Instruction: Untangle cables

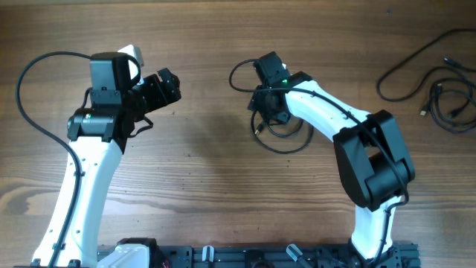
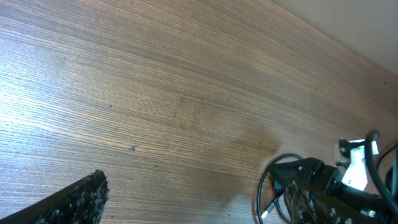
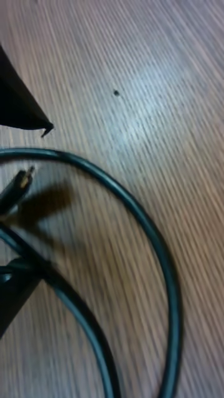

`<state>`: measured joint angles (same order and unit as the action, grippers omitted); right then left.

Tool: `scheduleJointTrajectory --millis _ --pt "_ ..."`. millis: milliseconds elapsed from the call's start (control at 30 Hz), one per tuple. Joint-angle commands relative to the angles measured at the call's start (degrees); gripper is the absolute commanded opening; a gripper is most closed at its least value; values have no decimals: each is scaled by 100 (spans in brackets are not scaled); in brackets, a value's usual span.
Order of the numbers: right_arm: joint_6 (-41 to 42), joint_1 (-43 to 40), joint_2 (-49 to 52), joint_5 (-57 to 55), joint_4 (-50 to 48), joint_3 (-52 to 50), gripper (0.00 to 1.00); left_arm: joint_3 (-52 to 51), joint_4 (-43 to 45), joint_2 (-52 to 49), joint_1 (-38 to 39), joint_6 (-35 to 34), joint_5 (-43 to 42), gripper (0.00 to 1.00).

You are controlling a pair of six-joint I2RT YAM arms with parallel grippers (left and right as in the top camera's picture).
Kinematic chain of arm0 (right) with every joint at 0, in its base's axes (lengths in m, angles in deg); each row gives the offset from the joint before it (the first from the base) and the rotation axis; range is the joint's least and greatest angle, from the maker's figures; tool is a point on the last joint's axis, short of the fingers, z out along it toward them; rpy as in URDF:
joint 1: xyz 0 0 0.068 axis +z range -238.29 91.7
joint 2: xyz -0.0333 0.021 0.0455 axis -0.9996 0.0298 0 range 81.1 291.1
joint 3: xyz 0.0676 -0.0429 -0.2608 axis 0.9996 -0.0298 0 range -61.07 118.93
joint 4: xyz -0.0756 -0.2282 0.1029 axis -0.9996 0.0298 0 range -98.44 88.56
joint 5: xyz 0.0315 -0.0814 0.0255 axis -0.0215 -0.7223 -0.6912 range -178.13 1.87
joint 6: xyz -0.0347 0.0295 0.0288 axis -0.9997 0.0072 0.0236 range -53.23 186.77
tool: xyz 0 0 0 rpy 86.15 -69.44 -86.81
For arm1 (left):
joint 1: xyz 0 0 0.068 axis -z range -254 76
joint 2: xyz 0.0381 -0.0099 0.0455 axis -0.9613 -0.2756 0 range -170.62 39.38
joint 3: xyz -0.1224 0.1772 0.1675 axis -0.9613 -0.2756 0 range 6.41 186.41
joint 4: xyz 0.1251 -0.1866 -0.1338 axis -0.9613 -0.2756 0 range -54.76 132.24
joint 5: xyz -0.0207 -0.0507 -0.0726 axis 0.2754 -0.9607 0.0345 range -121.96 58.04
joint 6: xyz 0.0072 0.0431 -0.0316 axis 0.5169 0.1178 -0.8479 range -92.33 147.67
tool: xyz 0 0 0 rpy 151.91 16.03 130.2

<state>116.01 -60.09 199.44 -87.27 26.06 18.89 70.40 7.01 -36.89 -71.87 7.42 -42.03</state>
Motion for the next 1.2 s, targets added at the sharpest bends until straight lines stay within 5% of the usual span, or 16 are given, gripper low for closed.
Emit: scheduleJointTrajectory --millis 0,200,400,600,967,1167 --pt "-15 339 144 157 9 -48 67 31 -20 -2 -17 -7 76 93" --pt "48 699 417 131 -90 -48 60 31 -20 -2 -17 -9 76 93" --pt "22 699 533 177 -236 -48 30 31 -24 -2 -15 -11 74 93" --pt "-472 640 531 177 -442 92 26 31 -68 -2 -17 -11 74 93" --pt "-2643 -922 450 1156 142 1416 15 31 -173 -2 -17 -9 76 93" --pt "-3165 -1919 76 1274 518 2844 4 31 -98 -2 -17 -11 74 93"
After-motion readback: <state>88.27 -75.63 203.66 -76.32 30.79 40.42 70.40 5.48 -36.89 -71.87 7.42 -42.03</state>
